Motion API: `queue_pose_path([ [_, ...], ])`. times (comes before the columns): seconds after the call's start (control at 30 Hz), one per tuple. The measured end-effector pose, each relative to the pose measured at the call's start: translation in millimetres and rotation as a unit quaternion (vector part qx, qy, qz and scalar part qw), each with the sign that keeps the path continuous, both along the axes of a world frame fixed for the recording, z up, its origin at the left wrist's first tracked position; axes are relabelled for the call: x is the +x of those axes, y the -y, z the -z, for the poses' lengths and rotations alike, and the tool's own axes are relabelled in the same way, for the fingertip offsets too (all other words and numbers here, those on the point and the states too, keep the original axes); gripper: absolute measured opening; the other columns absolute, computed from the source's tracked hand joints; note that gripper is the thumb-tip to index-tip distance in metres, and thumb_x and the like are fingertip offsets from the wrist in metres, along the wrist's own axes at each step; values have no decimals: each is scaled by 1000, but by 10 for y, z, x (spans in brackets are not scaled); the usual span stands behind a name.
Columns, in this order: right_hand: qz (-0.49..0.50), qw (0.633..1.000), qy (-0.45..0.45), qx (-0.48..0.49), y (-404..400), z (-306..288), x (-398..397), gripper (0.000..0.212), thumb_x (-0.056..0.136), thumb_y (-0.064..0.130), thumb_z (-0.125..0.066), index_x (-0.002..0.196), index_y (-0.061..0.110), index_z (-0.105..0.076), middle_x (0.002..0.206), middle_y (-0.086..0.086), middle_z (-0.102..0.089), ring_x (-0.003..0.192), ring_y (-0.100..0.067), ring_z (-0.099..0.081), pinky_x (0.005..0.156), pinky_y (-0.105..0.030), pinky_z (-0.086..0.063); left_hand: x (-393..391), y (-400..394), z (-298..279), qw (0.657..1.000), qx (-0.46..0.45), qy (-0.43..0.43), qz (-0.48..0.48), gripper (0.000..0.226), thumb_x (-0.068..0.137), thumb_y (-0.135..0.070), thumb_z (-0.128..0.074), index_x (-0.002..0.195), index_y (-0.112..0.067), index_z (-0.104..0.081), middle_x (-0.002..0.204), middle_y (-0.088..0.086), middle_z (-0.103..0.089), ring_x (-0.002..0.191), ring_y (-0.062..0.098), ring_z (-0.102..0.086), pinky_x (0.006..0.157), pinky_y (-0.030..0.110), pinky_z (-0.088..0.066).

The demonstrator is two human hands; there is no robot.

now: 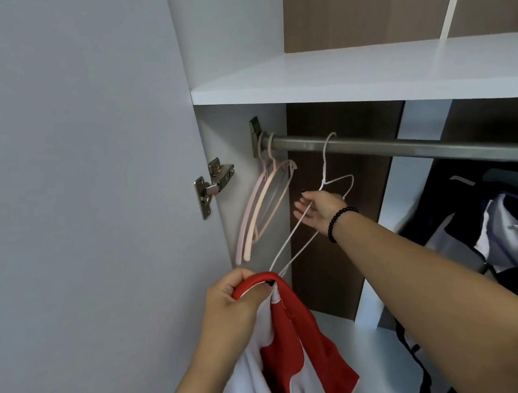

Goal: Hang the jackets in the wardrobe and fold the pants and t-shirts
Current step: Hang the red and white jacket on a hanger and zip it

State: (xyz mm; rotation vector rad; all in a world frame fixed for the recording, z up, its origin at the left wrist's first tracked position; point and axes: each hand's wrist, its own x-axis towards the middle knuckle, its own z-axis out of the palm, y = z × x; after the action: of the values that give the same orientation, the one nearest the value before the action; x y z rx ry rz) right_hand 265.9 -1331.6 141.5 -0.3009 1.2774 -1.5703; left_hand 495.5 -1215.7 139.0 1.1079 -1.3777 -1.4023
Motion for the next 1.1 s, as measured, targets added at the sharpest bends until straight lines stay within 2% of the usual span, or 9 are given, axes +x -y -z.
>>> queue_pose_path([
  [0.17,68,994,-81,1,11,-72,-100,28,99,3,-32,78,12,-47,67,-4,-36,51,-12,-30,45,-25,-30,9,-95,46,1000,5,13,-10,31,83,1,-67,62,-21,-73,72,11,-71,72,28,-68,67,34,-53],
  [0.3,83,979,-185,34,-212,-127,-336,36,96,1,-28,80,18,-56,72,-5,-43,52,-16,-34,38,-22,-31,-101,-241,77,999,-3,28,-17,31,84,0,-67,61,-21,-72,69,10,-71,70,26,-68,64,31,-51],
  [0.47,76,972,-220,39,-802,-167,-572,30,96,4,-39,77,18,-58,71,-4,-44,53,-16,-35,31,-16,-31,-292,-518,100,999,2,35,-41,26,85,-4,-67,63,-17,-70,64,6,-68,64,20,-65,56,25,-49],
  [0.57,41,947,-314,50,-1331,-143,-697,19,93,13,-54,74,16,-58,60,-1,-42,48,-16,-36,37,-20,-31,-471,-654,161,997,7,70,-38,24,82,-6,-70,61,-18,-70,64,6,-68,67,21,-66,55,24,-48],
  [0.67,27,888,-457,49,-1934,-135,-824,25,91,19,-57,67,12,-57,52,0,-42,49,-18,-40,52,-26,-36,-615,-754,193,990,-12,135,-37,19,79,-16,-77,63,-16,-68,65,2,-66,66,15,-63,52,17,-45],
  [0.77,16,835,-547,57,-2552,-150,-918,15,90,24,-59,78,17,-63,73,-1,-60,71,-19,-56,70,-29,-46,-698,-825,238,984,-30,167,-54,30,74,-19,-82,53,-14,-62,57,2,-59,59,15,-55,58,23,-45],
  [0.87,-32,813,-577,64,-3023,-165,-957,11,93,19,-52,88,15,-61,71,1,-54,61,-13,-49,55,-23,-40,-754,-901,290,983,-12,164,-85,29,76,-17,-81,57,-5,-63,57,6,-54,58,18,-49,58,25,-40],
  [0.97,-95,845,-525,46,-3522,-210,-947,17,93,0,-39,77,-1,-45,69,-1,-49,47,-11,-33,41,-18,-30,-781,-1036,298,985,6,149,-82,23,78,-18,-79,73,0,-67,68,8,-55,66,20,-49,58,26,-40],
  [1.1,-195,792,-576,46,-4031,-173,-906,19,95,-1,-37,80,-4,-47,83,7,-56,58,-11,-37,51,-19,-36,-793,-1189,255,977,1,199,-82,14,82,-12,-71,72,-3,-66,72,10,-58,68,23,-53,66,29,-46],
])
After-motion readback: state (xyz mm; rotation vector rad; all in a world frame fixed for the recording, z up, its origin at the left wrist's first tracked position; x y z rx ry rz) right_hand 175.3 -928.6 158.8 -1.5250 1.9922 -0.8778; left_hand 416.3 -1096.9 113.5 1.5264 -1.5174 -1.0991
